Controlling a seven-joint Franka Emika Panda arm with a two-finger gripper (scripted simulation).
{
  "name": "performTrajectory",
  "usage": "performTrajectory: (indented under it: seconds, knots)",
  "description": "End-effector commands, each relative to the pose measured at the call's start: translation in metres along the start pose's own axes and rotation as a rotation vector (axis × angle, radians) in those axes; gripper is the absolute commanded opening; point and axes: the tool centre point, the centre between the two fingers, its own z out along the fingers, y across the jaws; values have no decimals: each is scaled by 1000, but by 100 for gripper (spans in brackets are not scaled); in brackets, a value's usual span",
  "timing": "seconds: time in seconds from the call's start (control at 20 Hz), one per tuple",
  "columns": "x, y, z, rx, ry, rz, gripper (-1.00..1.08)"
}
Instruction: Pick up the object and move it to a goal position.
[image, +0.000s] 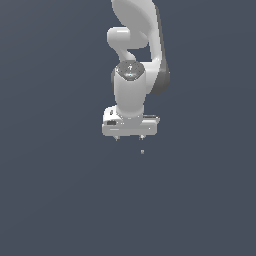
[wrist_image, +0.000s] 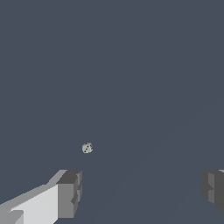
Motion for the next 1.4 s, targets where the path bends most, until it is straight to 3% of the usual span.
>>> performTrajectory:
  seconds: [0.0,0.6,1.35]
  knots:
    - [0,-1,1,0,0,7,100]
    - [-2,-10,14,6,-5,158,100]
    - [-7,-32,45,9,-18,526,100]
